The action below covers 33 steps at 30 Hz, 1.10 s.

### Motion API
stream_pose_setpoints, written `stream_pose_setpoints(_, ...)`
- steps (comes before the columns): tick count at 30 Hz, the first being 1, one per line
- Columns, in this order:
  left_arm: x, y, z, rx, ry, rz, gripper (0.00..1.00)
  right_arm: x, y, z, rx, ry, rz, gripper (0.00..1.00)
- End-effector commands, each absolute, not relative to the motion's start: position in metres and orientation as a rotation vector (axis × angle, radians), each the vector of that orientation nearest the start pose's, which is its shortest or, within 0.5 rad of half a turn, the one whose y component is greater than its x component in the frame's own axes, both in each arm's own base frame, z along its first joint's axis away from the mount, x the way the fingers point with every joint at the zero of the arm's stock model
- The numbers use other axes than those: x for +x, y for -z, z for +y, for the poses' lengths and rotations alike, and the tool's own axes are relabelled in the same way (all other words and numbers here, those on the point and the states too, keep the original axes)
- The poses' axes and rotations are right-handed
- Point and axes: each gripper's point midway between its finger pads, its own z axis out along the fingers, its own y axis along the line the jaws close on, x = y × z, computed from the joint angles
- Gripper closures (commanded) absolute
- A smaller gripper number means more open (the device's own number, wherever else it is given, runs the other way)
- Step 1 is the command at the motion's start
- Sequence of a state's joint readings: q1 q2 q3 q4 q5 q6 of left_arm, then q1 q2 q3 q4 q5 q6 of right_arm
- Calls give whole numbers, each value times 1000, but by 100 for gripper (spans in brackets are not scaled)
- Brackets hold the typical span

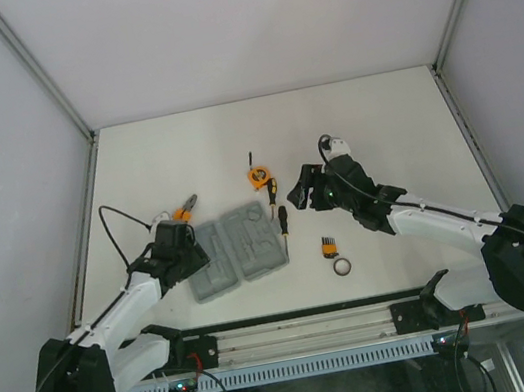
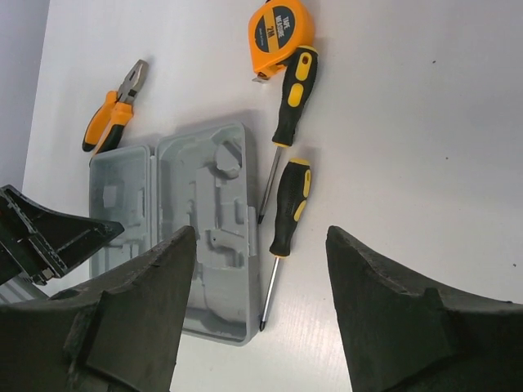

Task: Sort the tools into containers
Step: Open the storage box at the center of the board, then move the storage box to the center of the board.

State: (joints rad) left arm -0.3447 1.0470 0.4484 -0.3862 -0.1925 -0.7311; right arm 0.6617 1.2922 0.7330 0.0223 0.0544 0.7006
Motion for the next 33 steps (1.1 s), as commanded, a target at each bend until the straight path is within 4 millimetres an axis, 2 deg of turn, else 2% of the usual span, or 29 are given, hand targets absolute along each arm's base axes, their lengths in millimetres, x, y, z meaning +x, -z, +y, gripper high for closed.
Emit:
stream_pose_setpoints(1,226,-31,-71,-553,163,2460,44,297,-135,252,101,-741,2185,35)
stream_pose_setpoints(33,229,-36,-71,-545,165,2446,44,297,-135,247,106,-714,2185,36)
